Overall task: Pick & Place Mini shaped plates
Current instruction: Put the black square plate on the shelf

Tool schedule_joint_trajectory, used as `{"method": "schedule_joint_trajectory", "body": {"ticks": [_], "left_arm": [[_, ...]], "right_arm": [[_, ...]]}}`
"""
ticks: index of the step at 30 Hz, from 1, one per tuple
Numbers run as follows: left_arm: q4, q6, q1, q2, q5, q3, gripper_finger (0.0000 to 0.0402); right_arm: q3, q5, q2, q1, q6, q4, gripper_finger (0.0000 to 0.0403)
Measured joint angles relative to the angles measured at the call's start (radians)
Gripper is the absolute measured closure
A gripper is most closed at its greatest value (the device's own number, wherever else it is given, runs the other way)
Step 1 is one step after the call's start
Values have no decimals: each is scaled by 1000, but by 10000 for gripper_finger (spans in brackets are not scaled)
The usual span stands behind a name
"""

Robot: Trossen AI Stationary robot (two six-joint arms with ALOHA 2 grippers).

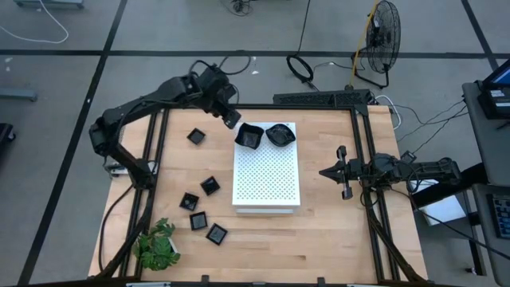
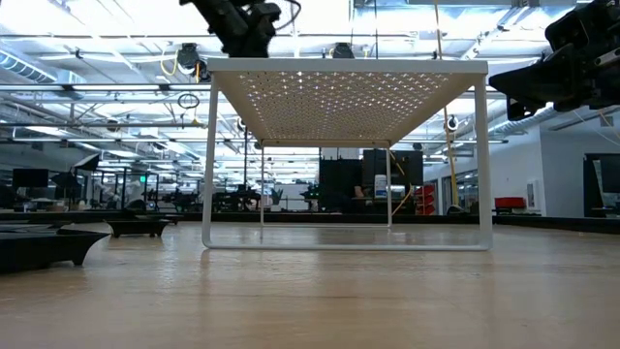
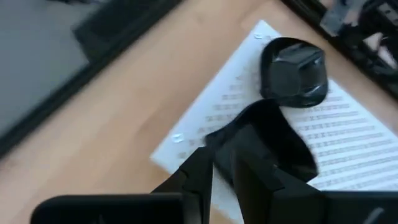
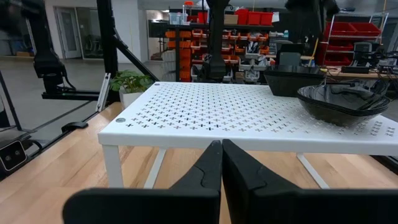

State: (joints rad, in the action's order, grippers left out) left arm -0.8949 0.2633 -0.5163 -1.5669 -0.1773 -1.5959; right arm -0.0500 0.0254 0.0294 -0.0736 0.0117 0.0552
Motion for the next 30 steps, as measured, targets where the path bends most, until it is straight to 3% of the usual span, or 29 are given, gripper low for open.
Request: {"method": "schedule_joint_trajectory", "body": {"ticks": [2,6,9,13,17,21,26,30], "left_arm": [[-39,-22,0,33,85,0,339],[-224,51,-15,80,365,0,339],[-371,137,-59,78,457,27,332],[-354,175,-148,78,452,183,293],[-214,162,-257,75,433,385,233],[-57,134,-339,75,345,552,189],[135,78,-378,75,259,702,177],[176,85,-392,75,256,757,177]], "right_arm": [[0,0,0,0,0,0,403],[0,0,0,0,0,0,403],[0,0,0,0,0,0,403],[0,0,0,0,0,0,403],[0,0,0,0,0,0,403],[0,0,0,0,0,0,403],[0,0,0,0,0,0,403],[0,0,0,0,0,0,403]]}}
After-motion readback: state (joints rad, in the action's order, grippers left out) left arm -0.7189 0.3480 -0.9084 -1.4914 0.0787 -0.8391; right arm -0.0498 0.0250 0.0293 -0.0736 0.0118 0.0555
